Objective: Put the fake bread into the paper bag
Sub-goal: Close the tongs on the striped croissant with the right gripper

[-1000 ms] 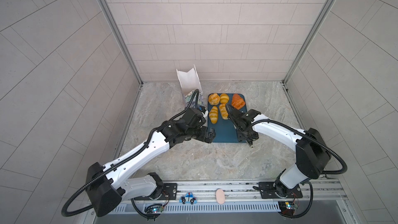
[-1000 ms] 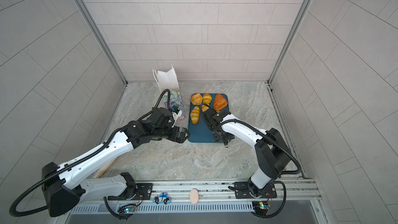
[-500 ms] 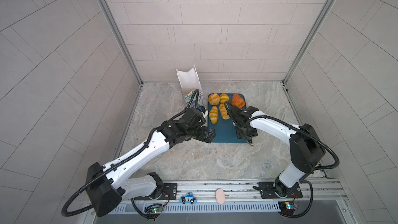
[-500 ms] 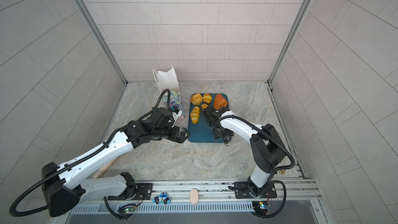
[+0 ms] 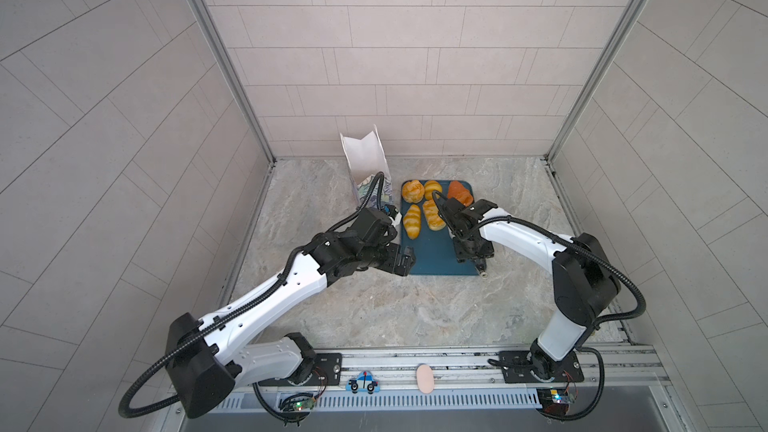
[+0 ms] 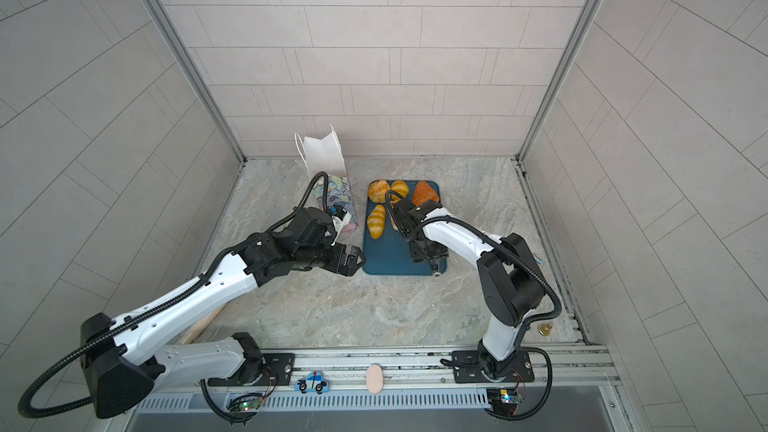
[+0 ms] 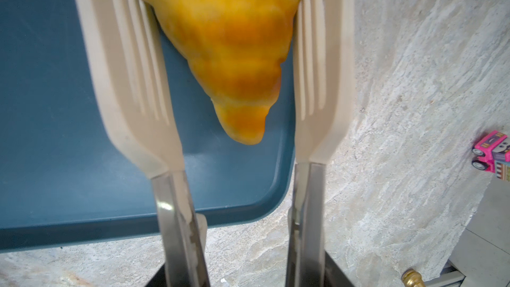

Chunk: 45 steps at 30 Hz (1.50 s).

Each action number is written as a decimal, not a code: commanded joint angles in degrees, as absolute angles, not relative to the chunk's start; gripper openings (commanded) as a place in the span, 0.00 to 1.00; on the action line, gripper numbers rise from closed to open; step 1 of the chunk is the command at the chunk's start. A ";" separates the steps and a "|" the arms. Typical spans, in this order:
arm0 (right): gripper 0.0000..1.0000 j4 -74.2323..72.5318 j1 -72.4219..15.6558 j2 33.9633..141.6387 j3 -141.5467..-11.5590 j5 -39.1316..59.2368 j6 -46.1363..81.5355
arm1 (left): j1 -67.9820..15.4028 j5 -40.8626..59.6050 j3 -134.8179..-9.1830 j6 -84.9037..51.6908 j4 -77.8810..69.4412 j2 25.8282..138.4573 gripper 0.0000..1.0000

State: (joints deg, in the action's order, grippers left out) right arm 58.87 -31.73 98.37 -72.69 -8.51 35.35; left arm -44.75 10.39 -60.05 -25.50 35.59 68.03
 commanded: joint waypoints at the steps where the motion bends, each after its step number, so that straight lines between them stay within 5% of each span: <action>1: 0.56 60.07 -30.95 98.44 -73.35 -8.23 34.81 | -44.53 9.31 -60.82 -25.14 36.47 67.35 1.00; 9: 0.41 63.02 -30.36 98.37 -74.10 -7.57 33.49 | -44.47 9.23 -60.91 -25.14 36.41 67.30 1.00; 45: 0.38 63.53 -32.03 84.34 -76.06 -5.58 37.32 | -41.75 7.09 -64.65 -22.30 40.67 62.37 1.00</action>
State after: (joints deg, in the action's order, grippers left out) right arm 62.30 -31.24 87.15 -73.58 -4.67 35.81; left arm -42.24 8.29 -62.61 -23.38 38.76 63.72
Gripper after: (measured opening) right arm 0.386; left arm 0.999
